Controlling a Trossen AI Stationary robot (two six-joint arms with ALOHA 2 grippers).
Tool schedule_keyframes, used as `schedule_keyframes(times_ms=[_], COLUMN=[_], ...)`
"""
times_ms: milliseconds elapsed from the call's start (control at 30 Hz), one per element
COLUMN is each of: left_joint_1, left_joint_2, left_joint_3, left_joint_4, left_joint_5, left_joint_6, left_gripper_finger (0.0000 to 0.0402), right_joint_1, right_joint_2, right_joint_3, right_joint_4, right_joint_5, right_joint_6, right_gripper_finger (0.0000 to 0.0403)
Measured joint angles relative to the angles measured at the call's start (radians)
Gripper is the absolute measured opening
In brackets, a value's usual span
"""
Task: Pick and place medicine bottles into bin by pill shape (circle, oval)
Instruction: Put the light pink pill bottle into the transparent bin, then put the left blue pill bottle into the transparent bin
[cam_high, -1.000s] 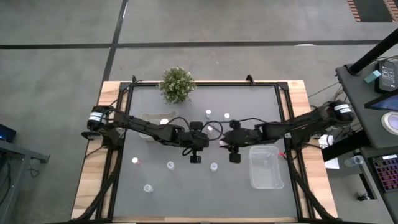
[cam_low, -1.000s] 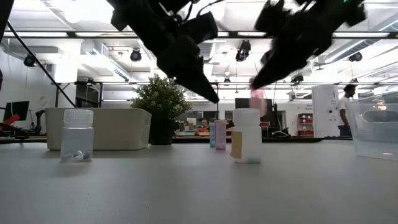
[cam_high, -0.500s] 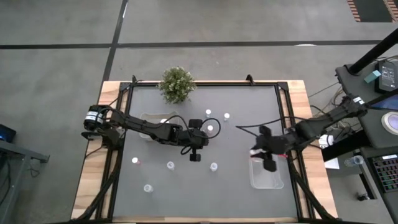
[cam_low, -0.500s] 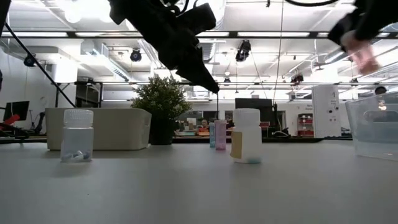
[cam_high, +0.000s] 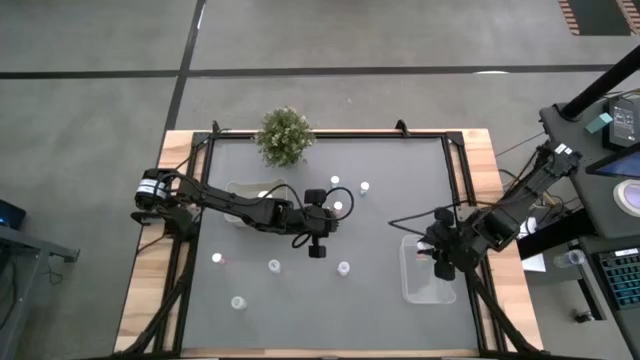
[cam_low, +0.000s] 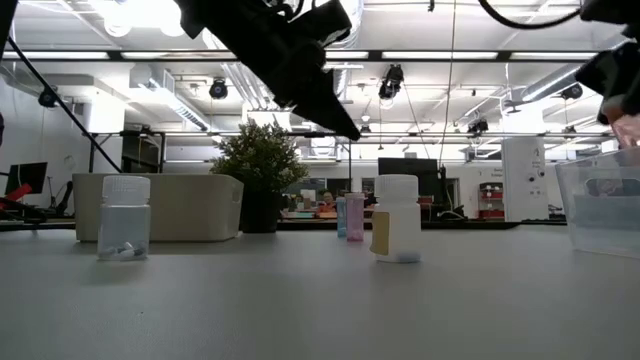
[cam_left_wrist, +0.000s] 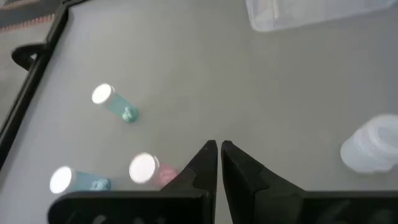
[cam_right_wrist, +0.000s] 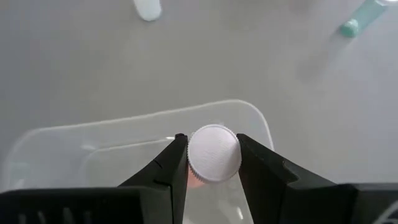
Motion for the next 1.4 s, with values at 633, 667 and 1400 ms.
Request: schedule_keyframes(times_ms=[633, 667, 1400], left_joint_1=[-0.001, -0.001, -0.001], left_joint_2=[-0.150, -0.150, -0.148], left_joint_3=[-0.002, -0.002, -0.003], left_joint_4=[0.083, 0.093, 0.100], left_joint_5=[0.000, 0.000, 0.000], left_joint_6=[0.008, 0.009, 0.026], left_gripper_finger=[0.0005, 0.0005, 0.0005], right_joint_1=[0.096, 0.096, 0.096], right_joint_2=[0.108, 0.121, 0.225], right_joint_3=[-0.226, -0.229, -0.199], right_joint_4=[0.324, 0.333, 0.323], right_joint_5=[0.182, 0.185, 0.184], right_joint_6=[-0.003, -0.006, -0.008], right_gripper_finger=[0.0114, 0.0114, 0.0170])
